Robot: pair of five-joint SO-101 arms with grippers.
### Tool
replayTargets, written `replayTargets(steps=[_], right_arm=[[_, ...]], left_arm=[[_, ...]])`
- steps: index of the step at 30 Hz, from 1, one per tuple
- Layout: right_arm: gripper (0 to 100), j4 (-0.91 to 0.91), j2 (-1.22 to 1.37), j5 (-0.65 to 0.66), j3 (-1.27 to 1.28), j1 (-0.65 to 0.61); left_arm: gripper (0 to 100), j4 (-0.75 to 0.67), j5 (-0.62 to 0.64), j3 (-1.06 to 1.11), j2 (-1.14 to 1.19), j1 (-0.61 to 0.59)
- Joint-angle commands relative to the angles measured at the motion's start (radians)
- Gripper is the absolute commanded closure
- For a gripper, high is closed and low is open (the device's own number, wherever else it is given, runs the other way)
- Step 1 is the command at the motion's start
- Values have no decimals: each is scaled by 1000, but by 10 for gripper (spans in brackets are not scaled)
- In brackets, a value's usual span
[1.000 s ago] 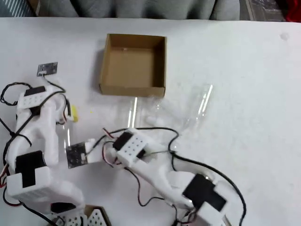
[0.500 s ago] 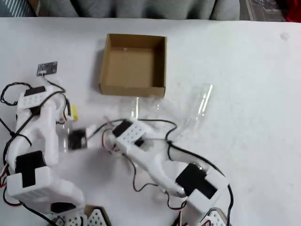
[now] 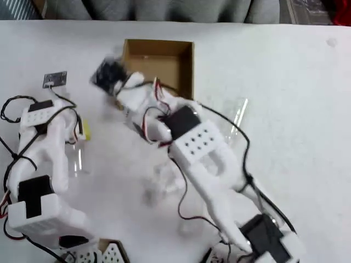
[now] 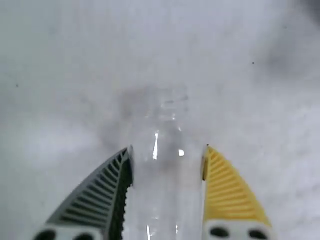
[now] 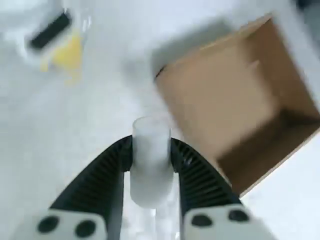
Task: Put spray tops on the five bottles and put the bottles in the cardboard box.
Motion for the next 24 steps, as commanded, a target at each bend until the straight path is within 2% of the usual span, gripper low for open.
replayTargets(steps=[1, 9, 13, 16, 24], right_arm=[[982, -2, -114, -123, -196, 5], [982, -24, -228, -127, -371, -4], [982, -7, -320, -140, -434, 39], [982, 88, -384, -222, -396, 45], [982, -16, -412, -358, -348, 87]], left_arm=[[976, -29, 11, -34, -10, 4], [976, -32, 11, -34, -10, 4], [976, -32, 11, -34, -10, 4], [976, -34, 11, -34, -10, 4], [976, -28, 11, -34, -19, 50]])
